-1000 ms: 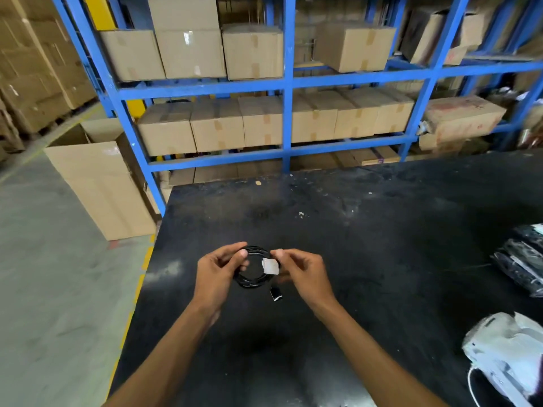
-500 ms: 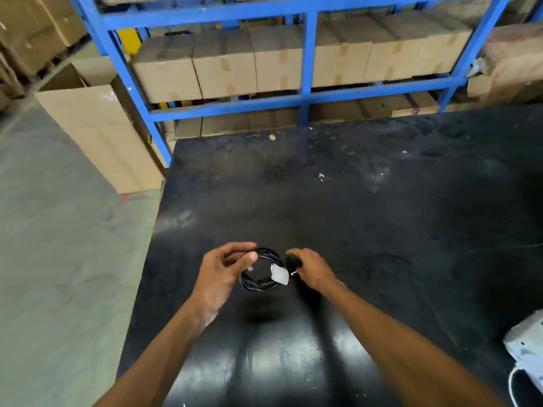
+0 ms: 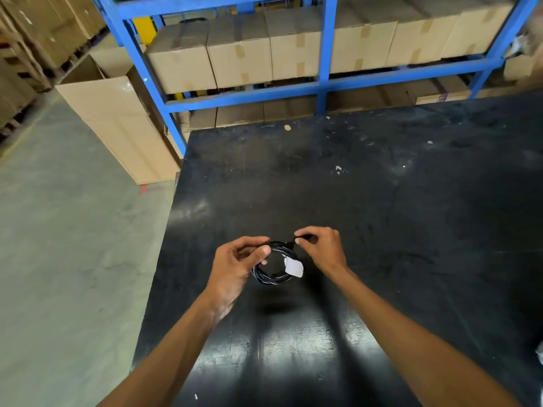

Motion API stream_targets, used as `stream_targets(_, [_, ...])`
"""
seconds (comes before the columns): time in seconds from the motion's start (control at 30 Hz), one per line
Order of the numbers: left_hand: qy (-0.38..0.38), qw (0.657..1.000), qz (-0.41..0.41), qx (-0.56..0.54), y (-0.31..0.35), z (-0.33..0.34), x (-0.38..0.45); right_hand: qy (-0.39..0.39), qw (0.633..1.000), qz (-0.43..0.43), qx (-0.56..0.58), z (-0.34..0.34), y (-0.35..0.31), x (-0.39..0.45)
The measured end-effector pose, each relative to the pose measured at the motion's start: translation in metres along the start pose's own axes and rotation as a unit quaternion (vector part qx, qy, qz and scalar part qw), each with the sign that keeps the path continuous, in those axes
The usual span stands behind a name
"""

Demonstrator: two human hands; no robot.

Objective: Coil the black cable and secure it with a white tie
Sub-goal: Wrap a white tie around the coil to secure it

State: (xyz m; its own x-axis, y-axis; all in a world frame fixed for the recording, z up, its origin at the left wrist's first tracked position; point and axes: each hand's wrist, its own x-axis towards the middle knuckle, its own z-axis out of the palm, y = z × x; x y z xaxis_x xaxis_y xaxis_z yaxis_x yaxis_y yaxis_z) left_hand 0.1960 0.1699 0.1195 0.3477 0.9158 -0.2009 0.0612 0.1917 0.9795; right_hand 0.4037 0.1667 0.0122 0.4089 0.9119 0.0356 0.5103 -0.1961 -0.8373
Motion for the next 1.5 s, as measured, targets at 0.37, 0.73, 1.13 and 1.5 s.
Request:
stream_targets(0.37, [0.006,0.999,0.042,-0.020,0.023,0.005,-0.027,-0.153,0.970,-0.066,0.177,-0.070,-0.091,-0.029])
stream_targets(0.73, [0.008,0.996,0.069,-0.056,0.036,0.001,-0.067,-0.258,0.946,-0.037,0.195,-0.097,-0.138,-0.062])
stream_targets(1.13, [0.025,0.993,0.080,-0.078,0.051,-0.003,-0.088,-0.207,0.963,-0.132,0.109,-0.112,-0.177,-0.089])
stream_targets(1.5, [0.046,0.989,0.114,-0.084,0.066,0.000,-0.092,-0.184,0.958,-0.221,0.022,-0.125,-0.199,-0.112])
